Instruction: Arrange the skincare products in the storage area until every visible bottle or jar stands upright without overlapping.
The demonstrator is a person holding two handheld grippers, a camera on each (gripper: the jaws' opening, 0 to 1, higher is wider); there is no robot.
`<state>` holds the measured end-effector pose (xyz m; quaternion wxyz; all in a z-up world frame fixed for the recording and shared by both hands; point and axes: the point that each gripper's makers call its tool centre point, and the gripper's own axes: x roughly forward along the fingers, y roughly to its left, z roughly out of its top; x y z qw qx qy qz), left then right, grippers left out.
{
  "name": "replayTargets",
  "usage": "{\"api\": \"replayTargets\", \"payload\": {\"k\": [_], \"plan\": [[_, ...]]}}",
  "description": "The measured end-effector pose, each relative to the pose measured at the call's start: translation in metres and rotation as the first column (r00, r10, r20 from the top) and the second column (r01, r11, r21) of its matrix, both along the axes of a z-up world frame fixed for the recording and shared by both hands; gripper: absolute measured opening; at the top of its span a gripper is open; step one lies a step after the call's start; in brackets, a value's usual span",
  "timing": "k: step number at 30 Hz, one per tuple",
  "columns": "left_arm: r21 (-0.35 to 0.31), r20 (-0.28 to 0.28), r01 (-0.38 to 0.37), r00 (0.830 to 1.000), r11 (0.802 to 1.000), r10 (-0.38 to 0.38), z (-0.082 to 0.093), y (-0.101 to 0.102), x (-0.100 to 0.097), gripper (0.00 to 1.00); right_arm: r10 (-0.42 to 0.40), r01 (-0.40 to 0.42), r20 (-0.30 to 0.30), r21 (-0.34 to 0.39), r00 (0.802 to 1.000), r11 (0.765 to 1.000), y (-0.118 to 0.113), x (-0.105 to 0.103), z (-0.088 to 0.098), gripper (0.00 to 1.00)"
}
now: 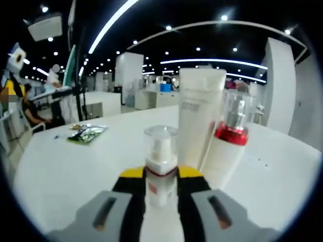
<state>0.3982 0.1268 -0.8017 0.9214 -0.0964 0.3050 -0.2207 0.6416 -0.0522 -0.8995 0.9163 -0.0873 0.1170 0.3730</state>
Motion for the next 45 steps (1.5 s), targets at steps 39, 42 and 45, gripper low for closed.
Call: {"api": "replayTargets", "payload": {"k": [39, 42, 45], "plan": [[0.002, -0.009, 0.019, 1.000, 1.000, -0.019, -0.005, -0.007, -0.005, 0.25, -0.101, 0.113, -0.209, 0.047, 0.973, 0.992, -0.026, -0.004, -0.030, 0.22], [0.003, -0.011, 0.013, 1.000, 1.000, -0.013, -0.006, -0.006, -0.005, 0.25, -0.123, 0.141, -0.221, 0.063, 0.967, 0.988, -0.029, 0.000, -0.030, 0.21], [0.003, -0.010, 0.010, 1.000, 1.000, -0.010, -0.006, -0.006, -0.005, 0.25, -0.145, 0.169, -0.238, 0.083, 0.960, 0.982, -0.033, 0.005, -0.030, 0.21]]}}
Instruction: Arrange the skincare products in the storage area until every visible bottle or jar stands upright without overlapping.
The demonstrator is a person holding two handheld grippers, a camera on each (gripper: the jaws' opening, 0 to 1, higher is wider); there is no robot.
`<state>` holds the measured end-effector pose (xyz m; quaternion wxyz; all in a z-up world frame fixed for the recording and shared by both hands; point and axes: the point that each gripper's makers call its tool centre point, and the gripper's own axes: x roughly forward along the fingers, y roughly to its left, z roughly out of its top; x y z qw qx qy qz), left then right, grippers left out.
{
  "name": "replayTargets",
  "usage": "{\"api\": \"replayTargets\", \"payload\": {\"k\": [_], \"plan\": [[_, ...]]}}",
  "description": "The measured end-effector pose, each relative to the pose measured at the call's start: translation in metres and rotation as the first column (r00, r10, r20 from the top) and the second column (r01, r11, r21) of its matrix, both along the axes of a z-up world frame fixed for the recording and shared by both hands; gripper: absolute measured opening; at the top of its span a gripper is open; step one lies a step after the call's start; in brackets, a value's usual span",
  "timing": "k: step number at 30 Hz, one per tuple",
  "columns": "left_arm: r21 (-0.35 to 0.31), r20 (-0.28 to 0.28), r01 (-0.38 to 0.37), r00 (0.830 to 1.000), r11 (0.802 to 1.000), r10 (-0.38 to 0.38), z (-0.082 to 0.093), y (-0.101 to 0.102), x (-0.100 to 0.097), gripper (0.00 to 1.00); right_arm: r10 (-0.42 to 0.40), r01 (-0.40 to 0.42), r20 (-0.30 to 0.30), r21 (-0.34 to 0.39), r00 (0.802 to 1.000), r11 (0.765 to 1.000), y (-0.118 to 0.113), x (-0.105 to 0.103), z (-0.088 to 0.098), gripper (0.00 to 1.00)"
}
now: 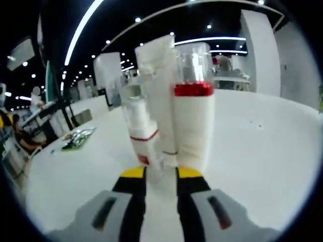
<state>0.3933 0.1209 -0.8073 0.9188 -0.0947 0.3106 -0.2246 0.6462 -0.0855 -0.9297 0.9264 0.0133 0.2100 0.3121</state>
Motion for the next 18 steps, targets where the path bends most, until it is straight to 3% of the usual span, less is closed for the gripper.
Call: {"api": "replayTargets", "payload": {"k": [13, 18], "plan": [[-0.003, -0.012, 0.003, 1.000, 1.000, -0.003, -0.004, -0.003, 0.000, 0.25, -0.023, 0.029, -0.108, 0.057, 0.994, 0.998, 0.012, -0.008, -0.006, 0.25], [-0.002, -0.017, 0.005, 1.000, 1.000, -0.005, -0.005, -0.003, -0.002, 0.24, -0.045, 0.046, -0.091, 0.008, 0.995, 0.999, 0.021, -0.006, 0.001, 0.28]]}}
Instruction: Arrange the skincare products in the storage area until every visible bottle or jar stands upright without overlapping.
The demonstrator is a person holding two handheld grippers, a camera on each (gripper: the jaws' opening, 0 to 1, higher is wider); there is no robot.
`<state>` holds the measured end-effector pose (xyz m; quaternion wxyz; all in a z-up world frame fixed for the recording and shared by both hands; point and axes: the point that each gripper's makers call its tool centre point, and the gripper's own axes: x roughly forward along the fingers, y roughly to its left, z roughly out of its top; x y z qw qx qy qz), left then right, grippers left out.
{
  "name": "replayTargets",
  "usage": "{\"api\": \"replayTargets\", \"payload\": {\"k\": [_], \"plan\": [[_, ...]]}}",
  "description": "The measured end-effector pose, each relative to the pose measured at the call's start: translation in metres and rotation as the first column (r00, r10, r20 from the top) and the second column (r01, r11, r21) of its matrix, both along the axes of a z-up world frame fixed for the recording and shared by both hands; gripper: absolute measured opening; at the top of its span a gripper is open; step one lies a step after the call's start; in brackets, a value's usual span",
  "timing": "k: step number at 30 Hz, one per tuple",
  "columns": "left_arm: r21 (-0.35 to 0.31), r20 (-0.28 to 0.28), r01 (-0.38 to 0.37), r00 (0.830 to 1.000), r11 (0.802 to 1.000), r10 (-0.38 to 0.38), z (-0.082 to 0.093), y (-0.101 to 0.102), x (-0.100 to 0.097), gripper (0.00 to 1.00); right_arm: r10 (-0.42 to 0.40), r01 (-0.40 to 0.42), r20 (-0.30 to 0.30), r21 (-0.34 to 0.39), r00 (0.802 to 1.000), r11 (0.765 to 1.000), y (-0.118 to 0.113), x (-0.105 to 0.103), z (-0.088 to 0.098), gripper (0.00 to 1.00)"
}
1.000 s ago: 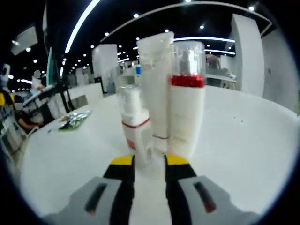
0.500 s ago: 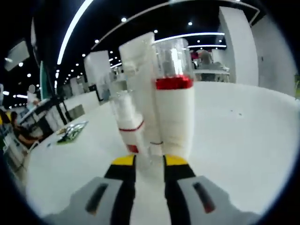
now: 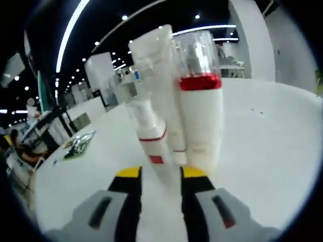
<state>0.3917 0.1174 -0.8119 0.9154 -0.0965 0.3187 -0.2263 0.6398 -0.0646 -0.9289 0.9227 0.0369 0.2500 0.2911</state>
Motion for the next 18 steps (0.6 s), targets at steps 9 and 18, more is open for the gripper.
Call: {"api": "replayTargets", "payload": {"k": [9, 18], "plan": [[-0.003, -0.005, -0.013, 1.000, 1.000, 0.013, -0.001, 0.005, -0.008, 0.24, -0.090, 0.090, 0.005, -0.068, 0.996, 0.994, 0.000, 0.010, -0.002, 0.29], [-0.008, -0.015, -0.032, 0.999, 0.999, 0.031, -0.005, 0.008, -0.017, 0.24, -0.151, 0.151, 0.005, -0.053, 0.989, 0.987, 0.001, 0.017, 0.003, 0.28]]}}
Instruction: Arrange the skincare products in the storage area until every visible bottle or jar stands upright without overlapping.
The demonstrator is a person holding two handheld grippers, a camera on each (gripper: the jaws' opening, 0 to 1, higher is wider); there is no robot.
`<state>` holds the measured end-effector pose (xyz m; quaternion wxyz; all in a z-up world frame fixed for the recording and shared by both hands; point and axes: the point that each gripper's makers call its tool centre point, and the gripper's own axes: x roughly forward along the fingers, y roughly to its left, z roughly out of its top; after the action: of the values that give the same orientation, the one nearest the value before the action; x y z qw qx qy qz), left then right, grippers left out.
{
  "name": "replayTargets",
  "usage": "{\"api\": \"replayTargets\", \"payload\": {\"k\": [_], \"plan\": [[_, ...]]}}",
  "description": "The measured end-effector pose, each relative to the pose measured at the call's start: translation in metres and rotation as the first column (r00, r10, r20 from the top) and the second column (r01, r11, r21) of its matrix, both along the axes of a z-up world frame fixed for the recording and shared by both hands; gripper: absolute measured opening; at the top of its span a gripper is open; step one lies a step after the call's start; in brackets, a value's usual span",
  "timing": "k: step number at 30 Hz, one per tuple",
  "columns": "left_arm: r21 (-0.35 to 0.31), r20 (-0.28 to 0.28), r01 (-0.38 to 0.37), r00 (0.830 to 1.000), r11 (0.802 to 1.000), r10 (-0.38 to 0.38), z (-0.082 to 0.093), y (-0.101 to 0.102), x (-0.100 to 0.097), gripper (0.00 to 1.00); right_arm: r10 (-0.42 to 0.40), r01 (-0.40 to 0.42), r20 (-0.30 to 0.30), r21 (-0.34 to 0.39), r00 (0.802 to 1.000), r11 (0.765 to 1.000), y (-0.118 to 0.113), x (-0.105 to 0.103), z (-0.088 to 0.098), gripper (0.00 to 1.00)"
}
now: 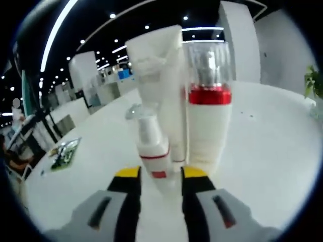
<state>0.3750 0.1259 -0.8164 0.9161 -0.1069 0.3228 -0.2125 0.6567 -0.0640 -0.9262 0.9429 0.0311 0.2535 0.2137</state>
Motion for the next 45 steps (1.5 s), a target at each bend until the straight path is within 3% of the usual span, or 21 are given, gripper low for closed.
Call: {"api": "replayTargets", "payload": {"k": [3, 23, 32, 45], "plan": [[0.001, 0.000, -0.005, 1.000, 1.000, 0.005, -0.001, 0.001, -0.001, 0.24, 0.002, -0.001, -0.008, 0.023, 1.000, 1.000, 0.003, 0.001, 0.002, 0.20], [-0.003, -0.002, -0.013, 1.000, 1.000, 0.013, -0.002, 0.004, 0.000, 0.24, -0.026, 0.030, 0.040, -0.102, 0.999, 0.994, -0.011, 0.007, 0.001, 0.18], [0.000, -0.006, -0.020, 1.000, 1.000, 0.020, -0.003, 0.007, -0.001, 0.24, -0.019, 0.017, -0.027, -0.070, 0.999, 0.997, -0.007, -0.006, -0.009, 0.26], [-0.003, -0.012, -0.007, 1.000, 1.000, 0.007, -0.005, 0.001, -0.001, 0.24, -0.023, 0.022, -0.046, -0.032, 0.999, 0.999, -0.012, -0.016, -0.008, 0.18]]}}
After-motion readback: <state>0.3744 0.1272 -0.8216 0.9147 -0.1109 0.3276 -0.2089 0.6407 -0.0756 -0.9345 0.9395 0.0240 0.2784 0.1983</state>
